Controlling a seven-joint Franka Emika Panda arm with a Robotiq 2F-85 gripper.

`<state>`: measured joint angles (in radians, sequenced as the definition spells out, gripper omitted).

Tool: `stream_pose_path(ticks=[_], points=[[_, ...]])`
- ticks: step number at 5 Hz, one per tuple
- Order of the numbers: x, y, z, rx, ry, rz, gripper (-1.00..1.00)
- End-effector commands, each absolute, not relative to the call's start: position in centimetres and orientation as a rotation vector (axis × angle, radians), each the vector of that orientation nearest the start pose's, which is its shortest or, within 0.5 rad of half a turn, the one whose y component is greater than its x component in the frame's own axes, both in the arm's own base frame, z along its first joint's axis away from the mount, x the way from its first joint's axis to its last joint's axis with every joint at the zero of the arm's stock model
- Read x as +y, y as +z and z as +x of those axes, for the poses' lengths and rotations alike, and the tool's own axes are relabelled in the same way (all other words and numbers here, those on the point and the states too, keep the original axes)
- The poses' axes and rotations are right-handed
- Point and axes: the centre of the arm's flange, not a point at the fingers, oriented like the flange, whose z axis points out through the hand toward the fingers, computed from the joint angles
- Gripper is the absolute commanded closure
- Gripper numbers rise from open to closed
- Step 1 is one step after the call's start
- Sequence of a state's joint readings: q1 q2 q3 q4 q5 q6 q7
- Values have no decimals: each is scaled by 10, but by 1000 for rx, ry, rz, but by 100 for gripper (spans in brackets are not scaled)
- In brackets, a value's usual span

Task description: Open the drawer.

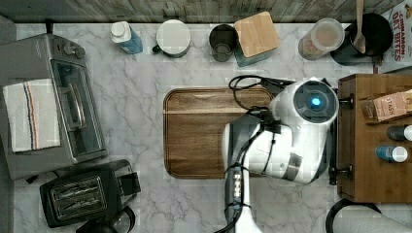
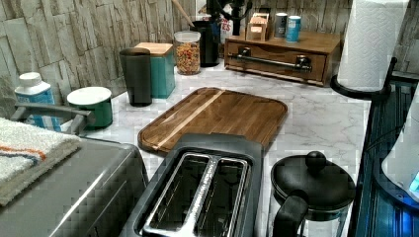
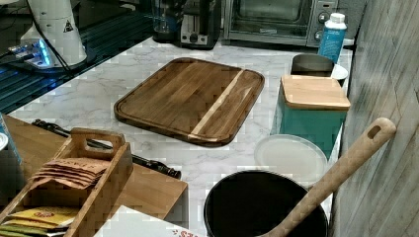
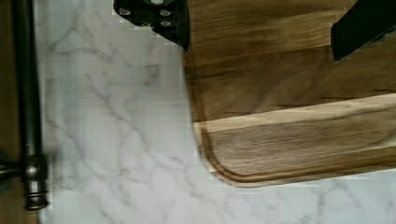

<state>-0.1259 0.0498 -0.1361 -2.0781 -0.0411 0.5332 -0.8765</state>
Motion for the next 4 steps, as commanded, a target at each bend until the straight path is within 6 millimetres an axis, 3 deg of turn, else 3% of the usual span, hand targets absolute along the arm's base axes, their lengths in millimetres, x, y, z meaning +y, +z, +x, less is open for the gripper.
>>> stream_pose_path(ticks=[1,3,4], points=[[-268,388,520,226,-125,-3256,-100],[-306,377,494,133,-200,-3366,-100],[-322,358,484,118,-196,-3342,-100]])
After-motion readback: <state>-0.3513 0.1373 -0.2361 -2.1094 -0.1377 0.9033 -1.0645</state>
